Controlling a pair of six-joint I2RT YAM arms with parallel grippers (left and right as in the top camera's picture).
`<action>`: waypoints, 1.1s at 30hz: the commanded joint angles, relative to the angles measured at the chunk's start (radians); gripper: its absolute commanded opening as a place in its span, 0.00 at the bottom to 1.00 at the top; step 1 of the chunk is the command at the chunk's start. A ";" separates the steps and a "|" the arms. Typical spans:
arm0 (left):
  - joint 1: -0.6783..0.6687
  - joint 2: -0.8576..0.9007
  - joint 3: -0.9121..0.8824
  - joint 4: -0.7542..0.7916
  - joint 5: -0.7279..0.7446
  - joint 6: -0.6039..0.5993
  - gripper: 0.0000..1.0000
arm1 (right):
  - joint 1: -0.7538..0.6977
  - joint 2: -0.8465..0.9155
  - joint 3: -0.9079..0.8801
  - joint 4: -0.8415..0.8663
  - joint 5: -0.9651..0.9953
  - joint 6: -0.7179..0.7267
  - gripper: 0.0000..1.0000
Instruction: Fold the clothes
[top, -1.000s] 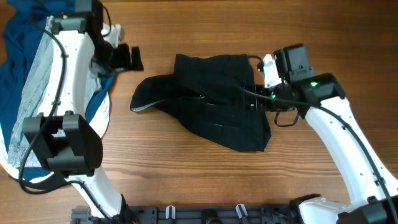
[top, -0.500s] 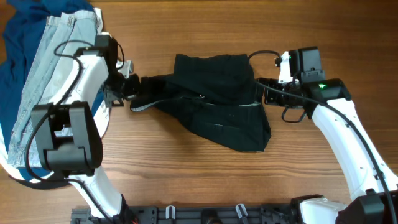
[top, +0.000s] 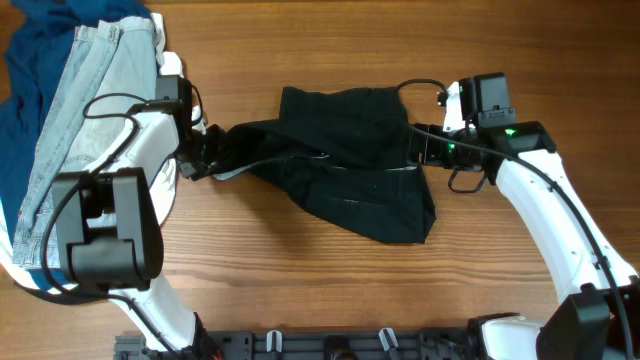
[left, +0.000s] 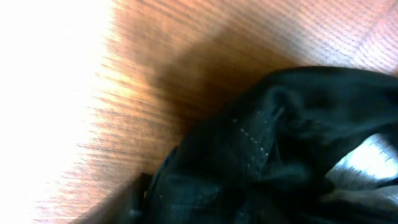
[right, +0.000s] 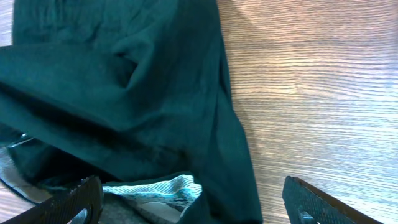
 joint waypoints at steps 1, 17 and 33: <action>-0.003 0.039 -0.030 -0.008 0.106 -0.014 0.10 | -0.003 0.012 -0.006 -0.010 -0.055 -0.004 0.93; -0.002 -0.041 -0.028 0.030 0.107 -0.002 0.04 | -0.003 0.141 -0.094 0.047 -0.254 -0.288 0.79; 0.008 -0.161 0.336 -0.116 0.058 0.026 0.04 | -0.017 -0.070 0.045 -0.048 -0.356 -0.278 0.04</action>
